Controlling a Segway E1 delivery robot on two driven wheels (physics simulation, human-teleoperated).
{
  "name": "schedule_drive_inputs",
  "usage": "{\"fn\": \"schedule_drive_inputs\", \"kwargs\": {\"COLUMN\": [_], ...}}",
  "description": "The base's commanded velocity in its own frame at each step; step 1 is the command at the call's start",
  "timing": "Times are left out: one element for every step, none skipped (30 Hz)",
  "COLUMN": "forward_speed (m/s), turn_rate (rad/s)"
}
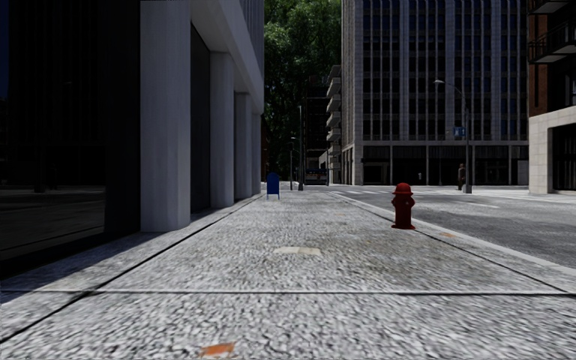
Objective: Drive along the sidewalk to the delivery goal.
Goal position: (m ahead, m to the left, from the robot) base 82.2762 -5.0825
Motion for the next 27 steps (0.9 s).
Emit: {"fn": "schedule_drive_inputs", "kwargs": {"forward_speed": [2.0,2.0,2.0,2.0,2.0,2.0,2.0,2.0,2.0,2.0,2.0,2.0,2.0,2.0,2.0,2.0,2.0,2.0,2.0,2.0,2.0,2.0,2.0,2.0,2.0,2.0,2.0], "turn_rate": [0.0,0.0,0.0,0.0,0.0,0.0,0.0,0.0,0.0,0.0,0.0,0.0,0.0,0.0,0.0,0.0,0.0,0.0,0.0,0.0,0.0,0.0,0.0,0.0,0.0,0.0,0.0]}}
